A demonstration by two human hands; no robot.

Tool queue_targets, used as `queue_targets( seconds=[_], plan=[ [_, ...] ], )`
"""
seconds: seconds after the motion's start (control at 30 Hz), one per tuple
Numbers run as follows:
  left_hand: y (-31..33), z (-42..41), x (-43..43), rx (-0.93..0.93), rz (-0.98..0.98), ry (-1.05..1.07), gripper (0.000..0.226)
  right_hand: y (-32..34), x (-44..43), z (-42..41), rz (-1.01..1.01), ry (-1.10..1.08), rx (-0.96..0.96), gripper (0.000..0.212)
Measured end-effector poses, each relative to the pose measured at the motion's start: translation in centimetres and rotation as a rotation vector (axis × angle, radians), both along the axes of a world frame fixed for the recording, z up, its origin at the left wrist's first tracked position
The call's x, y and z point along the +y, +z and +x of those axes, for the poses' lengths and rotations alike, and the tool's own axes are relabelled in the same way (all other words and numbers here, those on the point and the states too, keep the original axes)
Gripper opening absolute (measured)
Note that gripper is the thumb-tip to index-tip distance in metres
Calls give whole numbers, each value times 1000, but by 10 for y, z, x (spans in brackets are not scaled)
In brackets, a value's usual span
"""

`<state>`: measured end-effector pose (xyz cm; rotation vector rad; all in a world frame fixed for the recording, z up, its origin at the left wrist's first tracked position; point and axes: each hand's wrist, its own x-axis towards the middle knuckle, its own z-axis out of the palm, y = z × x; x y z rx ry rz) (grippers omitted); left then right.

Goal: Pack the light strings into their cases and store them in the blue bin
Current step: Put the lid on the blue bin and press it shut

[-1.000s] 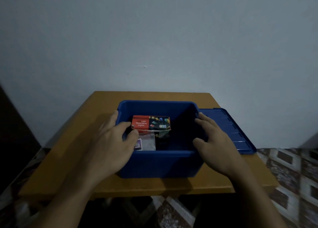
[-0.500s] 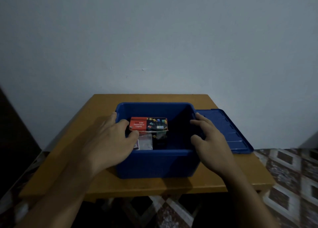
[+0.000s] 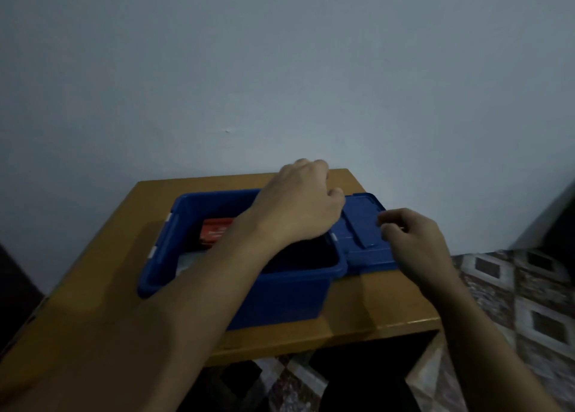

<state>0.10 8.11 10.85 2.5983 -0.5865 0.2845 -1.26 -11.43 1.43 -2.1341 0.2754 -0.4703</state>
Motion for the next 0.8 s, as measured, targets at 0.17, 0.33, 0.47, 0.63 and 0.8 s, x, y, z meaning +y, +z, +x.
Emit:
queue_targets(
  seconds=[0.17,0.33,0.47,0.63,0.8],
  plan=[
    [-12,36,-67,188,139,-108,25,-18,-55,12,-9,-166,112,27],
    [-35,63,-114,452,569,-122,26,-39,-77,28,-134,-204,273,25],
    [-45,67,-128,637,781,-190,22,-48,-84,38,-153,-207,396,24],
    [-50,66,-128,740,832,-234,54,-56,-88,43,-162,-222,423,18],
    [-49,61,-128,789,675,-218,57,-58,-87,43,-130,-251,428,17]
  ],
)
